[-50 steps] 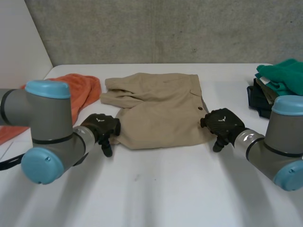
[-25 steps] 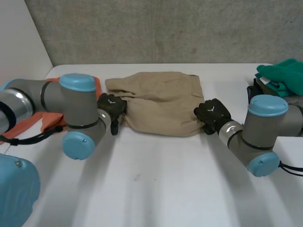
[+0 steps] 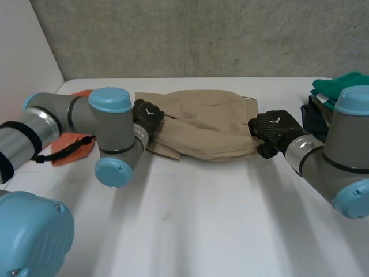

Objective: Fold the laundry.

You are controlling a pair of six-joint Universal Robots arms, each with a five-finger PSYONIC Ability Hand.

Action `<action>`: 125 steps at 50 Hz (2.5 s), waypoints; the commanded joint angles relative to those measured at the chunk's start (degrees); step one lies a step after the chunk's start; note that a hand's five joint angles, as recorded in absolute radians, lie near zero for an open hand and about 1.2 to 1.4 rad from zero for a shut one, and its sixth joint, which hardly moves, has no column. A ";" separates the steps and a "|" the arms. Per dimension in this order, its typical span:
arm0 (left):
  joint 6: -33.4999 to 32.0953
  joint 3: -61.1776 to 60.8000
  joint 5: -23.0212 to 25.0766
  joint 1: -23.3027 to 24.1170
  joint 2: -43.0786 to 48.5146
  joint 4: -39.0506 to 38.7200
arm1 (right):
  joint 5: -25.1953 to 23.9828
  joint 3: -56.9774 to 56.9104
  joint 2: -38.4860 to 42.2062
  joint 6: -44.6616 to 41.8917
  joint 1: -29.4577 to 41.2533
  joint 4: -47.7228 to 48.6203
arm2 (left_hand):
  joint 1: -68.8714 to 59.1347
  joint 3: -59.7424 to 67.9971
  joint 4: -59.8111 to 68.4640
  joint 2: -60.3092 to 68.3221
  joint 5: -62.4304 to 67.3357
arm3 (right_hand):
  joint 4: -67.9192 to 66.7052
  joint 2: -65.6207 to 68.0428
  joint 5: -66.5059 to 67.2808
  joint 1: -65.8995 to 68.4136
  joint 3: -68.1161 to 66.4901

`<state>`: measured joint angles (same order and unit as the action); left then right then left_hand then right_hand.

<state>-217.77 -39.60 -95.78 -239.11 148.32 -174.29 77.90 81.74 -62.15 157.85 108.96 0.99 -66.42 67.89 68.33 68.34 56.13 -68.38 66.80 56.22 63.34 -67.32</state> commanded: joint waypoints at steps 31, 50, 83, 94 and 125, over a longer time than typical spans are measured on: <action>-7.41 -31.70 -0.28 2.96 -33.19 20.41 | -5.65 3.87 -8.60 -29.63 -9.03 -35.89 | -13.58 12.11 11.67 11.66 13.87 | -11.62 13.20 13.78 16.66 -12.68; 2.43 19.12 -3.10 -4.52 -26.67 -10.11 | 11.14 -23.81 -7.99 -2.46 -0.76 26.09 | -13.58 12.11 11.67 11.66 13.87 | -11.62 13.20 13.78 16.66 -12.68; 0.42 -45.47 1.47 -6.45 -29.66 -8.97 | -1.34 7.28 4.51 -6.33 0.82 8.08 | -13.58 12.11 11.67 11.66 13.87 | -11.62 13.20 13.78 16.66 -12.68; -4.07 -55.58 2.18 -3.64 -43.28 10.09 | -5.38 12.30 -11.05 -17.91 0.73 -23.90 | -13.58 12.11 11.67 11.66 13.87 | -11.62 13.20 13.78 16.66 -12.68; -5.30 -16.24 20.72 -1.62 -18.08 1.49 | -9.17 20.91 -11.94 -24.96 -5.16 -21.82 | 51.17 -52.64 -53.08 -53.09 -50.88 | -11.62 13.20 13.78 16.66 -12.68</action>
<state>-223.33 -70.28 -82.13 -239.19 115.73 -170.96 68.36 100.64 -74.08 131.79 103.05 -24.19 -11.16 11.96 11.41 11.70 2.62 -68.60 66.98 57.91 63.34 -68.30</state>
